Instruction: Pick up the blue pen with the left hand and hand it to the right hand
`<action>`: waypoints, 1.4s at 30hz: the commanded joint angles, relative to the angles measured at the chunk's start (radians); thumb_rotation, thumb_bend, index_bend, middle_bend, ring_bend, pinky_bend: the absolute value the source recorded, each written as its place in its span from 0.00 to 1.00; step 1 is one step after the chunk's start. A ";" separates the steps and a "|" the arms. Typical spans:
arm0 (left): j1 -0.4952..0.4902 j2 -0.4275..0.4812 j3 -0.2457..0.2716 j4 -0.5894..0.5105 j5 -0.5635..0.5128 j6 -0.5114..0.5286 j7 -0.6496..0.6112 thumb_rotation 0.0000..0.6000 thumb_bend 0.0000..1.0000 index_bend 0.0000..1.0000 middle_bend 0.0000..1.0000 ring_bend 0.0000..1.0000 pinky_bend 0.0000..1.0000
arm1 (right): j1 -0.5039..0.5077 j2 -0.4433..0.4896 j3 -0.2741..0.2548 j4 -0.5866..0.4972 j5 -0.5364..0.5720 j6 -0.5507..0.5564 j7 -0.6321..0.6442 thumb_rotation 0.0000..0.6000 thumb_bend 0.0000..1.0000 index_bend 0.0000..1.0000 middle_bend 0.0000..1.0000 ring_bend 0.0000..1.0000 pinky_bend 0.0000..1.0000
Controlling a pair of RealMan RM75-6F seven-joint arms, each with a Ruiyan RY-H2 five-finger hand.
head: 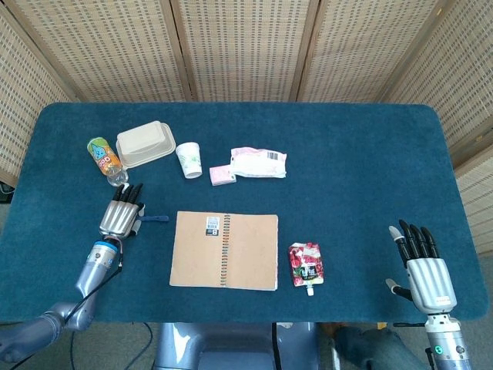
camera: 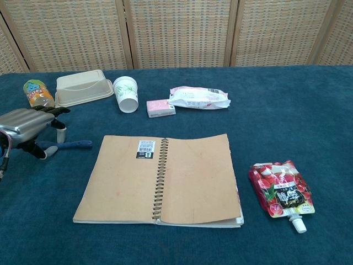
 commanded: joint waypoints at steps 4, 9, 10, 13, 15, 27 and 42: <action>0.001 0.008 0.000 -0.011 -0.010 -0.002 0.013 1.00 0.37 0.58 0.00 0.00 0.00 | 0.000 0.001 -0.001 0.000 0.000 -0.001 0.004 1.00 0.00 0.00 0.00 0.00 0.00; 0.004 0.009 0.002 -0.018 -0.022 -0.002 0.026 1.00 0.37 0.58 0.00 0.00 0.00 | 0.000 0.001 -0.002 -0.001 -0.001 0.000 0.005 1.00 0.00 0.00 0.00 0.00 0.00; 0.004 0.009 0.002 -0.020 -0.025 -0.003 0.030 1.00 0.37 0.58 0.00 0.00 0.00 | 0.001 0.001 -0.002 -0.001 -0.001 0.000 0.005 1.00 0.00 0.00 0.00 0.00 0.00; 0.004 0.011 0.001 -0.025 -0.030 -0.003 0.035 1.00 0.37 0.61 0.00 0.00 0.00 | 0.001 0.001 -0.002 -0.002 -0.002 0.000 0.005 1.00 0.00 0.00 0.00 0.00 0.00; 0.003 0.012 0.000 -0.028 -0.035 -0.005 0.042 1.00 0.38 0.62 0.00 0.00 0.00 | 0.001 0.001 -0.003 -0.002 -0.002 -0.001 0.005 1.00 0.00 0.00 0.00 0.00 0.00; 0.000 0.001 -0.002 -0.025 -0.066 -0.005 0.090 1.00 0.46 0.74 0.00 0.00 0.00 | 0.000 0.002 -0.004 -0.003 -0.004 0.002 0.004 1.00 0.00 0.00 0.00 0.00 0.00; 0.011 0.044 -0.016 -0.066 -0.063 0.018 0.023 1.00 0.53 0.86 0.00 0.00 0.00 | -0.002 0.002 -0.006 -0.005 -0.009 0.008 0.003 1.00 0.00 0.00 0.00 0.00 0.00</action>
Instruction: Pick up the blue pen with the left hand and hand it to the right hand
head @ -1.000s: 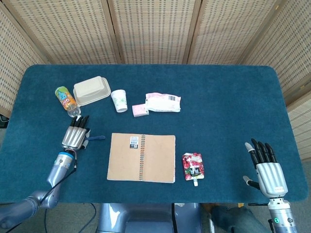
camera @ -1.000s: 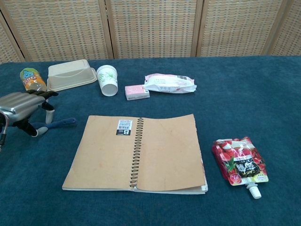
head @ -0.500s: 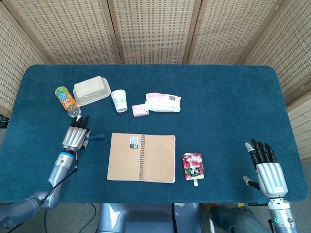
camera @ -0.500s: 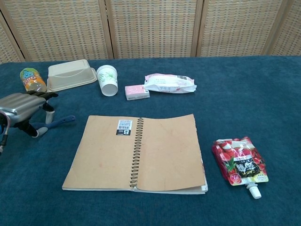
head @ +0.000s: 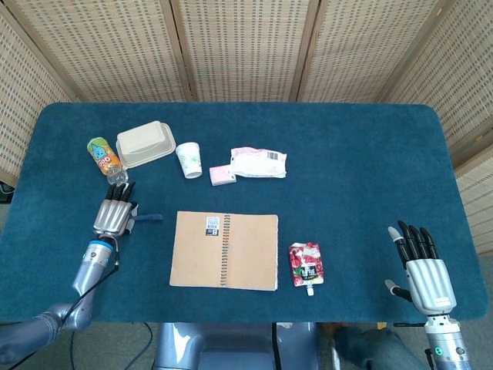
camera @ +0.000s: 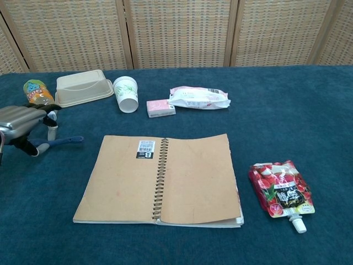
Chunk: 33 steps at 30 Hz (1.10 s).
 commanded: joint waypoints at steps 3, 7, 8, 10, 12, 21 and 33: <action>0.009 0.027 -0.003 -0.030 0.037 0.028 -0.080 1.00 0.53 0.87 0.00 0.00 0.00 | 0.000 -0.001 0.000 0.000 -0.001 0.001 -0.002 1.00 0.00 0.01 0.00 0.00 0.00; 0.011 0.069 -0.014 -0.106 0.096 0.056 -0.231 1.00 0.53 0.87 0.00 0.00 0.00 | 0.005 -0.002 0.002 0.002 -0.008 0.000 0.009 1.00 0.00 0.02 0.00 0.00 0.00; 0.011 0.082 -0.012 -0.121 0.115 0.058 -0.272 1.00 0.53 0.88 0.00 0.00 0.00 | 0.007 -0.001 0.002 0.003 -0.011 -0.002 0.016 1.00 0.00 0.02 0.00 0.00 0.00; 0.008 0.095 -0.015 -0.148 0.149 0.068 -0.356 1.00 0.53 0.88 0.00 0.00 0.00 | 0.014 0.003 0.002 0.003 -0.017 -0.007 0.031 1.00 0.00 0.03 0.00 0.00 0.00; 0.006 0.100 -0.015 -0.165 0.199 0.095 -0.462 1.00 0.53 0.87 0.00 0.00 0.00 | 0.024 0.012 0.003 -0.002 -0.024 -0.018 0.048 1.00 0.00 0.05 0.00 0.00 0.00; -0.039 0.010 -0.019 -0.148 0.360 0.221 -0.841 1.00 0.53 0.87 0.00 0.00 0.00 | 0.155 0.131 0.032 -0.114 -0.100 -0.138 0.230 1.00 0.00 0.17 0.00 0.00 0.00; -0.143 -0.177 -0.056 -0.099 0.327 0.153 -0.911 1.00 0.52 0.86 0.00 0.00 0.00 | 0.332 0.171 0.138 -0.253 -0.059 -0.277 0.327 1.00 0.00 0.38 0.03 0.00 0.00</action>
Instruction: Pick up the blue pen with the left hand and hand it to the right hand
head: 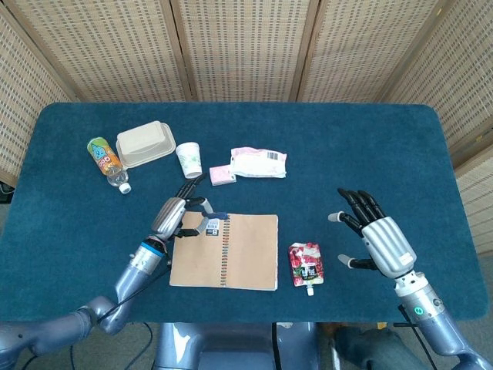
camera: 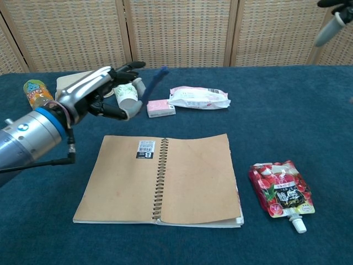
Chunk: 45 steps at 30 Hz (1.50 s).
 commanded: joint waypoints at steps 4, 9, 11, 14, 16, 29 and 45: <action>-0.055 -0.080 -0.029 0.035 -0.033 -0.049 -0.012 1.00 0.52 0.86 0.00 0.00 0.00 | 0.093 -0.006 0.046 -0.078 0.062 -0.105 0.002 1.00 0.04 0.43 0.06 0.00 0.00; -0.088 -0.119 -0.042 0.039 -0.045 -0.069 0.007 1.00 0.52 0.86 0.00 0.00 0.00 | 0.163 -0.042 0.076 -0.108 0.172 -0.206 -0.073 1.00 0.14 0.44 0.06 0.00 0.00; -0.094 -0.124 -0.043 0.031 -0.046 -0.070 0.019 1.00 0.52 0.86 0.00 0.00 0.00 | 0.183 -0.058 0.086 -0.115 0.207 -0.225 -0.096 1.00 0.16 0.44 0.06 0.00 0.00; -0.103 -0.126 -0.047 0.014 -0.052 -0.073 0.041 1.00 0.52 0.86 0.00 0.00 0.00 | 0.210 -0.087 0.101 -0.120 0.252 -0.242 -0.136 1.00 0.18 0.44 0.06 0.00 0.00; -0.108 -0.124 -0.049 -0.002 -0.055 -0.076 0.057 1.00 0.52 0.86 0.00 0.00 0.00 | 0.226 -0.103 0.108 -0.124 0.282 -0.251 -0.162 1.00 0.19 0.45 0.06 0.00 0.00; -0.121 -0.109 -0.053 -0.077 -0.064 -0.073 0.130 1.00 0.52 0.86 0.00 0.00 0.00 | 0.291 -0.180 0.112 -0.134 0.372 -0.262 -0.294 1.00 0.27 0.48 0.08 0.00 0.00; -0.117 -0.085 -0.046 -0.109 -0.073 -0.067 0.151 1.00 0.52 0.86 0.00 0.00 0.00 | 0.306 -0.207 0.104 -0.107 0.385 -0.207 -0.375 1.00 0.41 0.54 0.11 0.00 0.00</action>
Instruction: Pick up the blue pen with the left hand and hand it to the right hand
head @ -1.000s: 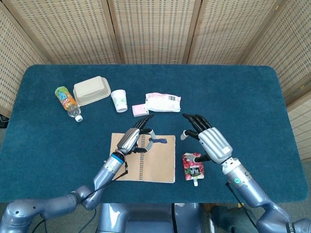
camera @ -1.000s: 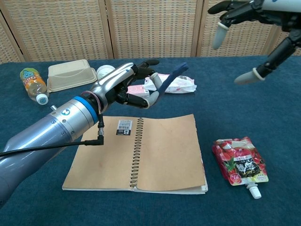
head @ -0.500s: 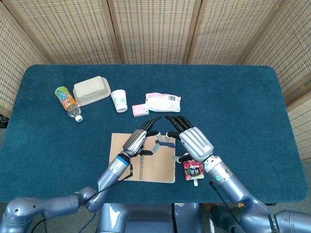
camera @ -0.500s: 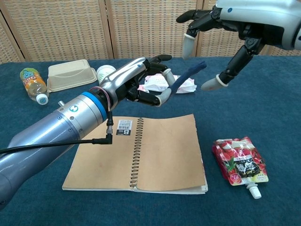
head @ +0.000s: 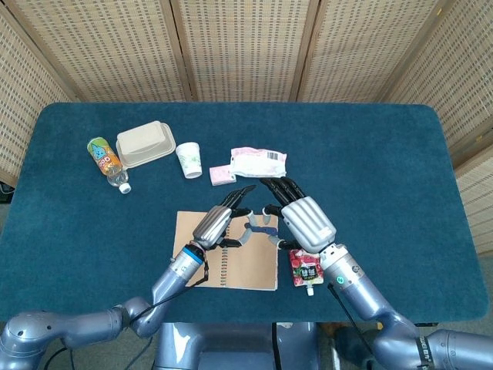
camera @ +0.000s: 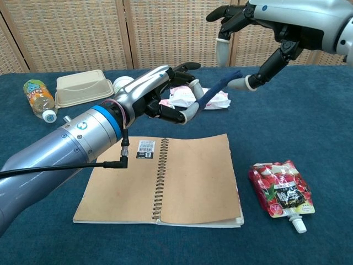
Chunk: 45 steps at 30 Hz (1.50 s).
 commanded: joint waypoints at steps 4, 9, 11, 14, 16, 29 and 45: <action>-0.002 0.005 -0.003 -0.005 -0.003 0.000 0.000 1.00 0.52 0.86 0.00 0.00 0.00 | 0.000 0.003 -0.008 0.004 -0.005 0.008 -0.003 1.00 0.42 0.55 0.11 0.00 0.00; -0.004 0.008 -0.003 -0.013 -0.002 0.001 0.003 1.00 0.52 0.86 0.00 0.00 0.00 | 0.003 0.004 -0.015 0.007 -0.008 0.008 -0.007 1.00 0.42 0.56 0.11 0.00 0.00; -0.005 0.010 -0.002 -0.019 -0.001 0.002 0.005 1.00 0.52 0.86 0.00 0.00 0.00 | 0.005 0.001 -0.019 0.011 -0.014 0.010 -0.014 1.00 0.43 0.56 0.11 0.00 0.00; -0.004 0.011 0.000 -0.024 -0.001 0.004 0.008 1.00 0.52 0.86 0.00 0.00 0.00 | 0.007 -0.004 -0.023 0.016 -0.019 0.015 -0.021 1.00 0.44 0.56 0.11 0.00 0.00; -0.005 0.013 0.000 -0.027 0.000 0.005 0.010 1.00 0.52 0.86 0.00 0.00 0.00 | 0.007 -0.007 -0.025 0.017 -0.024 0.020 -0.022 1.00 0.44 0.56 0.11 0.00 0.00; -0.006 0.016 0.002 -0.036 -0.006 0.003 0.013 1.00 0.52 0.86 0.00 0.00 0.00 | 0.011 -0.016 -0.034 0.020 -0.029 0.025 -0.028 1.00 0.51 0.58 0.13 0.00 0.00; -0.006 0.018 0.006 -0.048 -0.003 0.006 0.016 1.00 0.52 0.85 0.00 0.00 0.00 | 0.014 -0.016 -0.044 0.030 -0.047 0.031 -0.040 1.00 0.73 0.68 0.17 0.00 0.00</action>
